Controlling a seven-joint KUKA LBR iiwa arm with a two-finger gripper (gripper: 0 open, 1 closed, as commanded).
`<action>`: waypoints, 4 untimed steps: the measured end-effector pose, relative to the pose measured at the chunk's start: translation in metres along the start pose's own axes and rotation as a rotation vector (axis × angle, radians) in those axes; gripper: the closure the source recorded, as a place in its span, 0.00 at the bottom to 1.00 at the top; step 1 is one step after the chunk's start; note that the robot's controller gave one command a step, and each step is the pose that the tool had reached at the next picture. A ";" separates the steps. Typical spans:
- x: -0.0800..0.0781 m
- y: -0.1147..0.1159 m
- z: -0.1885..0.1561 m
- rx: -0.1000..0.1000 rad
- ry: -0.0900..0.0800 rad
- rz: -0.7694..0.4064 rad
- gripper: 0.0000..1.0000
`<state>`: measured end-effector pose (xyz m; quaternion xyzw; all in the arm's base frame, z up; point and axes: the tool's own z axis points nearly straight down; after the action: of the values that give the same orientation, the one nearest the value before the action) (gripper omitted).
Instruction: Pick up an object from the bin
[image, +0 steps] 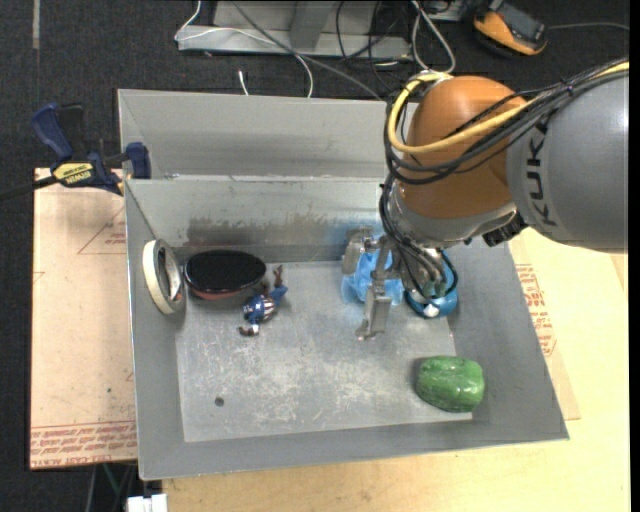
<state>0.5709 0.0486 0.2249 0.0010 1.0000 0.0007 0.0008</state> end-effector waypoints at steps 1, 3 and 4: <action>0.000 0.000 0.000 0.000 0.000 0.000 0.00; -0.004 -0.018 0.021 -0.001 0.000 -0.110 0.00; -0.011 -0.033 0.039 -0.002 -0.009 -0.154 0.00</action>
Offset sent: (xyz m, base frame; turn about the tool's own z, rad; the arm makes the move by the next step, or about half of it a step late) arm 0.0039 0.0082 0.0150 0.0099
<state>0.5816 0.0155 0.1855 -0.0759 0.9971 0.0019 0.0055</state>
